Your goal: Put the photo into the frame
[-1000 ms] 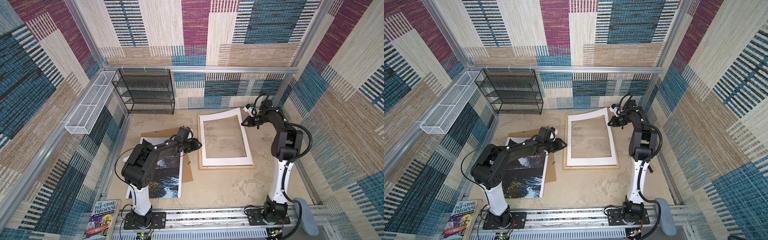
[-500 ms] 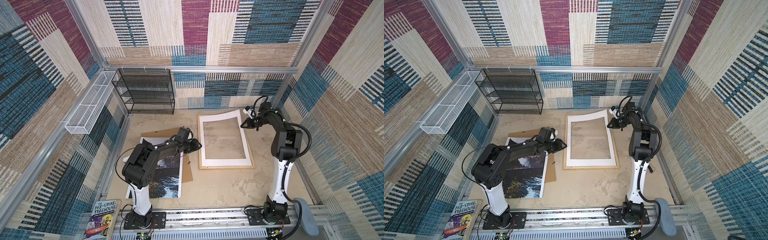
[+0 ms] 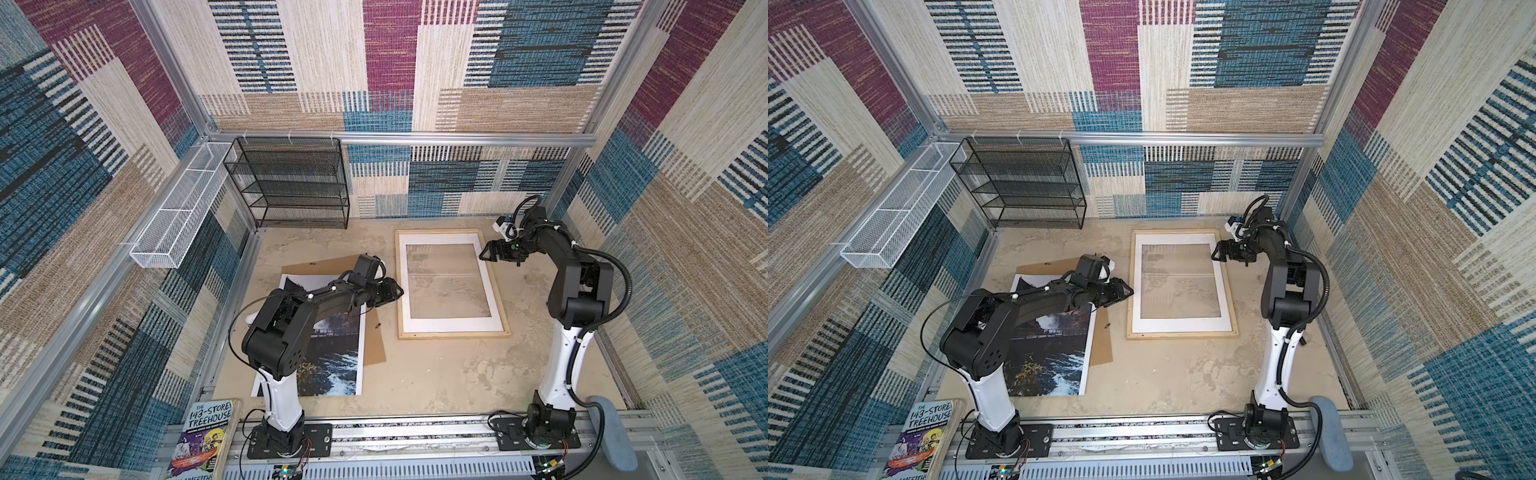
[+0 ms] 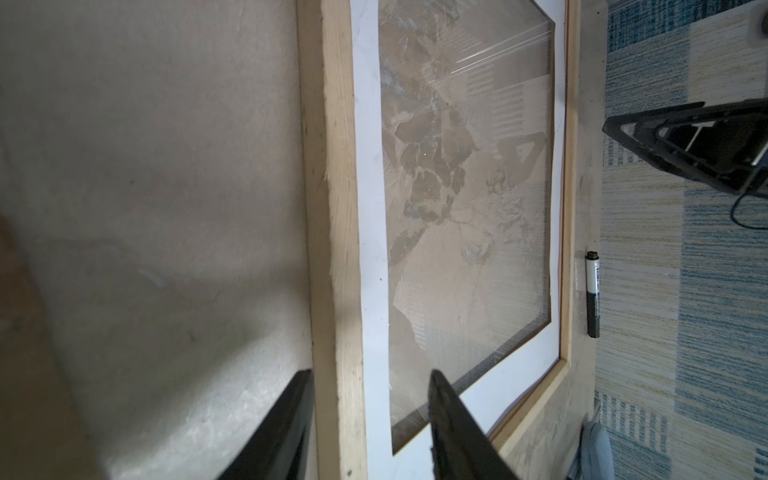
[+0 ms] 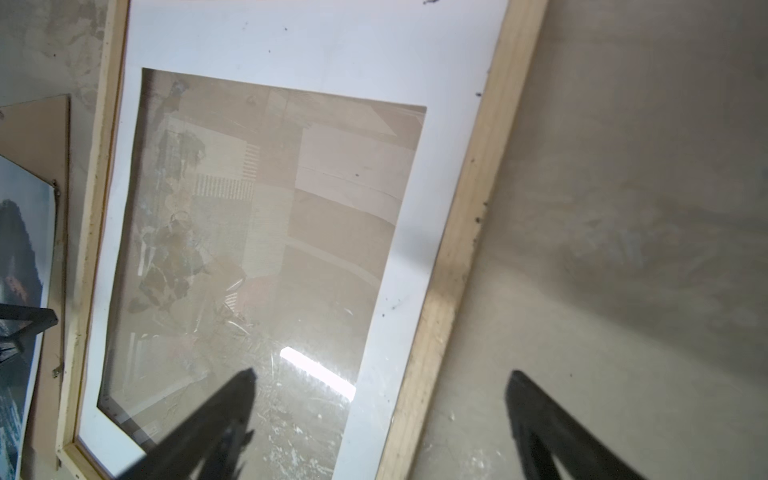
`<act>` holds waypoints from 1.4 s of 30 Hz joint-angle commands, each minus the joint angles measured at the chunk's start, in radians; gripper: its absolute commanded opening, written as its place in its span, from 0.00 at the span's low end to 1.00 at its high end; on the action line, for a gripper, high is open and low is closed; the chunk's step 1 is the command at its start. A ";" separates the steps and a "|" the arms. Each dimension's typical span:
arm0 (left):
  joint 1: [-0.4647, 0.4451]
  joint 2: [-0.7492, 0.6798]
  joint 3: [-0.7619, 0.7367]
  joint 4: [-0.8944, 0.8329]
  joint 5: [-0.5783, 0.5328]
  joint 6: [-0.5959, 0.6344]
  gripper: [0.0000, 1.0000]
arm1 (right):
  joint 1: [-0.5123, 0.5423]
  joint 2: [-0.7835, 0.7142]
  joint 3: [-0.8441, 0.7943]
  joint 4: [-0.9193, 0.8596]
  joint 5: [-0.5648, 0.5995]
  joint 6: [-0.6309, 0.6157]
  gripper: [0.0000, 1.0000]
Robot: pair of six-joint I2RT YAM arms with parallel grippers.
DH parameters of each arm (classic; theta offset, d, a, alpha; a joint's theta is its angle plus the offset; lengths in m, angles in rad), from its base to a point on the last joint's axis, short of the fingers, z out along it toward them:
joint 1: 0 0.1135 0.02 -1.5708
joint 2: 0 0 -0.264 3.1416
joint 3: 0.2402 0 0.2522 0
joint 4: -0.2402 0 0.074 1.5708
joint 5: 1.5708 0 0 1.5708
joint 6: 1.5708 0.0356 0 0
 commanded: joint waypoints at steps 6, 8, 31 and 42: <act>-0.004 -0.019 -0.020 0.002 -0.017 0.034 0.49 | -0.006 -0.128 -0.122 0.216 0.075 0.178 0.99; -0.009 -0.015 -0.018 -0.007 -0.029 0.037 0.48 | -0.006 -0.148 -0.179 0.266 0.049 0.215 1.00; -0.161 0.028 0.195 -0.415 -0.430 0.134 0.43 | -0.004 -0.478 -0.856 0.770 0.085 0.465 0.51; -0.170 0.062 0.202 -0.390 -0.385 0.145 0.39 | -0.004 -0.437 -0.858 0.777 0.075 0.450 0.39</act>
